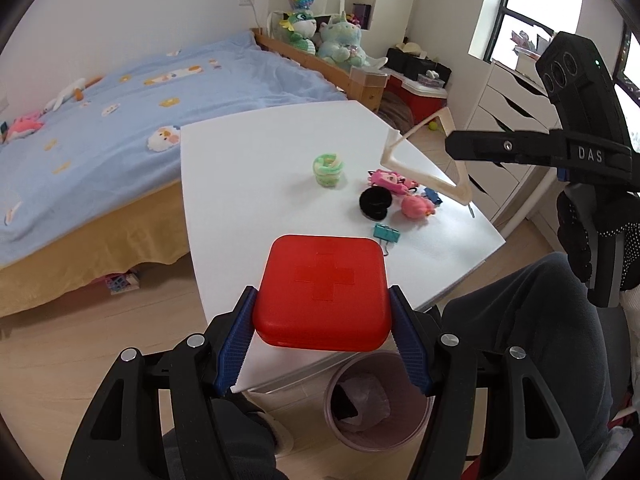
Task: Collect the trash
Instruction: 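Drop the red box into the pink bin with the left tool while the right tool carries the tissue box, then lower the tissue box over the pink bin and open the right tool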
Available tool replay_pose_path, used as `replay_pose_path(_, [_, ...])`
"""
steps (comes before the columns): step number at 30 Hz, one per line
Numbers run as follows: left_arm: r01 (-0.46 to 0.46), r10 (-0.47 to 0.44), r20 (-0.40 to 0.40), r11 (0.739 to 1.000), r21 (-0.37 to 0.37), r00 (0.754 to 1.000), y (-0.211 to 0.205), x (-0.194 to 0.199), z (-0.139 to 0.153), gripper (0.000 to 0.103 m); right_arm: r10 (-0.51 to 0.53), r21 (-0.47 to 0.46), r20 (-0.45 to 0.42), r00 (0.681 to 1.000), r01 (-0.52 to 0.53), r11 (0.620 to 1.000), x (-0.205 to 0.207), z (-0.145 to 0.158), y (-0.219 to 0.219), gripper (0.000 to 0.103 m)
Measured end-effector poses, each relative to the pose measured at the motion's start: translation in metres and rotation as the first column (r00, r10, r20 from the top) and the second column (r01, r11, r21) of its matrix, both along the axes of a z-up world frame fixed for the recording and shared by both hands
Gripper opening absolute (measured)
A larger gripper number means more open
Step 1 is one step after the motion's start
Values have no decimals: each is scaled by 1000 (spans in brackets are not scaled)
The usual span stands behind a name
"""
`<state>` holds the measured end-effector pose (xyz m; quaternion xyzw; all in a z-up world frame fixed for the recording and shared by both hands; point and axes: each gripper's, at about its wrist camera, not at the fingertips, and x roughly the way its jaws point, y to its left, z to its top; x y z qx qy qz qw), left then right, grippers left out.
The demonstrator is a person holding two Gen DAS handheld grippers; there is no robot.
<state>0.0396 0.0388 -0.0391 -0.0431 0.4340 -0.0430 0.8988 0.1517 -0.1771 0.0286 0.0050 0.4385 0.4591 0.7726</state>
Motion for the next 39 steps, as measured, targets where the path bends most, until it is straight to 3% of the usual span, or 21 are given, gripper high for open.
replay_pose_path(12, [82, -82, 30, 997, 14, 996, -42, -29, 8, 63, -4, -42, 112, 994, 9, 999, -62, 7, -47, 66])
replay_pose_path(22, [111, -110, 18, 994, -18, 994, -62, -45, -8, 62, -28, -70, 115, 993, 36, 997, -92, -10, -78, 66])
replay_pose_path(23, [102, -102, 15, 995, -20, 995, -61, -46, -9, 67, -29, -69, 112, 993, 37, 997, -94, -11, -82, 66])
replay_pose_path(24, [86, -86, 11, 996, -25, 996, -59, -46, -10, 96, -27, -72, 111, 993, 35, 997, -96, -12, -85, 66])
replay_pose_path(29, [20, -19, 9, 999, -40, 1000, -46, -49, -14, 97, 0, -109, 117, 993, 13, 994, -110, -19, -85, 66])
replay_pose_path(39, [-3, 5, 31, 998, -66, 1000, -39, -63, -7, 97, 78, -144, 80, 994, -66, 987, -130, -39, -72, 66])
